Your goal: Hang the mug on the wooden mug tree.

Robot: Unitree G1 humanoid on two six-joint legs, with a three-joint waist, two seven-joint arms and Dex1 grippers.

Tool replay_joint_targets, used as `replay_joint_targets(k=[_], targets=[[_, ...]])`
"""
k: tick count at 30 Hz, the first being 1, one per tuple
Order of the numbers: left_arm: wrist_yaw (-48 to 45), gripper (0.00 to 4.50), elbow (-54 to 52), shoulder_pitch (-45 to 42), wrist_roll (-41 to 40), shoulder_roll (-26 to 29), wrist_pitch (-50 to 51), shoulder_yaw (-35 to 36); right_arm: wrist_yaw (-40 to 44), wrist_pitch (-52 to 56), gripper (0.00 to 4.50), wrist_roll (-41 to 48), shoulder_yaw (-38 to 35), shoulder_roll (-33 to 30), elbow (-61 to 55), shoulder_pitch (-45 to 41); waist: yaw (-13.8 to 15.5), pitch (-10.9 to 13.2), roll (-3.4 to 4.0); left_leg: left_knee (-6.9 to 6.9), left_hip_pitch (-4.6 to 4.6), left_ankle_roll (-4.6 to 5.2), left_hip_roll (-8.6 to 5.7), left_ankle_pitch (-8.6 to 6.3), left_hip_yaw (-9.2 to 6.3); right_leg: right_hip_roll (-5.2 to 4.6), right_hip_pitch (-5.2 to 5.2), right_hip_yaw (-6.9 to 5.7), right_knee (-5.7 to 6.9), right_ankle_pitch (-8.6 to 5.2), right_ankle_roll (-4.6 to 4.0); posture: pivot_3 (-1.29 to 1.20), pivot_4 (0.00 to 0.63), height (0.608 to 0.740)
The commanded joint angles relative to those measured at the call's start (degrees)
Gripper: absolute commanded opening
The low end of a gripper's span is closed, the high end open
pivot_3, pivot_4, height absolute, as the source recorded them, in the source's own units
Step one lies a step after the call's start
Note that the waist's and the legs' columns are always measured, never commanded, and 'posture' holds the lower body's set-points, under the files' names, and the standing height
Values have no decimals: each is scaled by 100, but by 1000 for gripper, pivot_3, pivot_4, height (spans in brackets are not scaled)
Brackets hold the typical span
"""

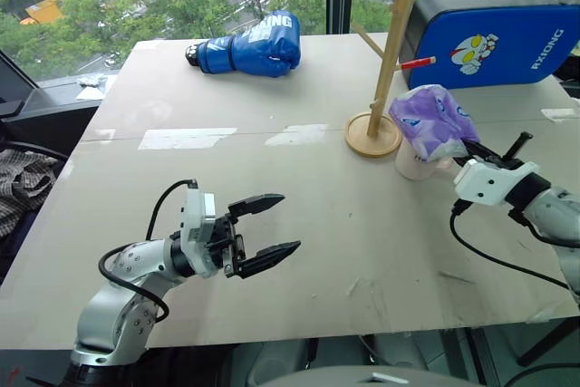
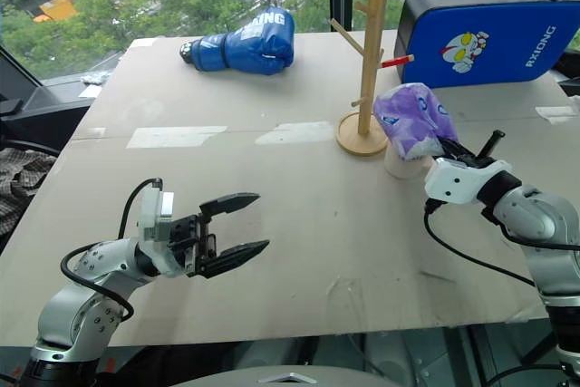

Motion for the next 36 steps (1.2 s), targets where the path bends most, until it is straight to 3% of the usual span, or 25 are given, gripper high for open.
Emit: replay_joint_targets(k=[1,9,13,18,20,21,23,25,26,28,32,36], targets=[[-42,4500,-96,-165,-55,-44,-96,-15,-163,321,59,111,-530,18,-526,68,3,0,0,0,0,0,0,0,0,0,0,0,0,0,0,0,150,740],[-258,4500,-131,-510,-441,-15,140,-81,-425,856,59,-20,-2007,-433,121,514,11,0,0,0,-3,0,-1,0,-1,0,0,-2,-2,0,0,0,150,740],[-184,4500,-246,-741,-668,-81,255,-65,-525,1190,59,-42,-1969,-465,916,605,-18,0,0,0,2,0,1,0,2,1,1,1,0,0,0,0,150,740],[-116,4500,-315,-933,-817,-252,308,-149,-556,1042,59,-204,-1287,-553,2285,477,-29,-1,3,1,2,0,1,0,12,1,0,10,1,1,-1,0,150,740],[-128,4500,-291,-972,-758,-307,300,-221,-451,1039,796,-116,-1063,-557,2750,317,-36,0,5,0,4,0,2,1,14,2,0,12,2,1,-1,0,150,740],[-133,4500,-285,-992,-738,-326,297,-248,-454,991,925,-117,-981,-603,2903,259,-37,0,6,0,3,0,2,1,13,2,0,12,2,1,-1,0,150,740],[-119,4500,-273,-1041,-702,-357,301,-299,-290,997,1955,-85,-885,-781,2980,259,-31,3,10,1,3,0,2,1,16,2,0,14,2,1,-1,0,150,740],[-110,4500,-236,-1080,-674,-370,303,-326,221,993,2919,255,-1080,-1010,2551,597,-10,2,19,1,3,0,2,1,16,2,0,14,2,1,0,0,150,740],[-117,4500,-210,-1082,-656,-364,310,-331,606,1317,3522,762,-1379,-989,2134,796,-9,3,17,0,3,0,2,1,13,4,0,12,1,0,0,0,150,740],[-134,4500,-164,-1070,-618,-350,320,-338,1156,1895,4320,1656,-1894,-893,1424,1074,4,4,17,-2,-2,0,8,0,7,9,0,7,-2,0,0,0,150,740],[-106,4500,215,-1124,-497,-401,313,-297,1748,3543,4429,3621,-2557,-571,-542,1463,-15,6,20,-2,0,1,11,-1,6,9,2,9,-3,0,0,0,150,740],[-269,4500,483,-1176,-332,-345,260,-318,832,4352,4429,3735,-1905,23,-901,826,-22,9,-8,4,3,2,15,-1,7,16,5,10,-3,4,-4,0,150,740]])
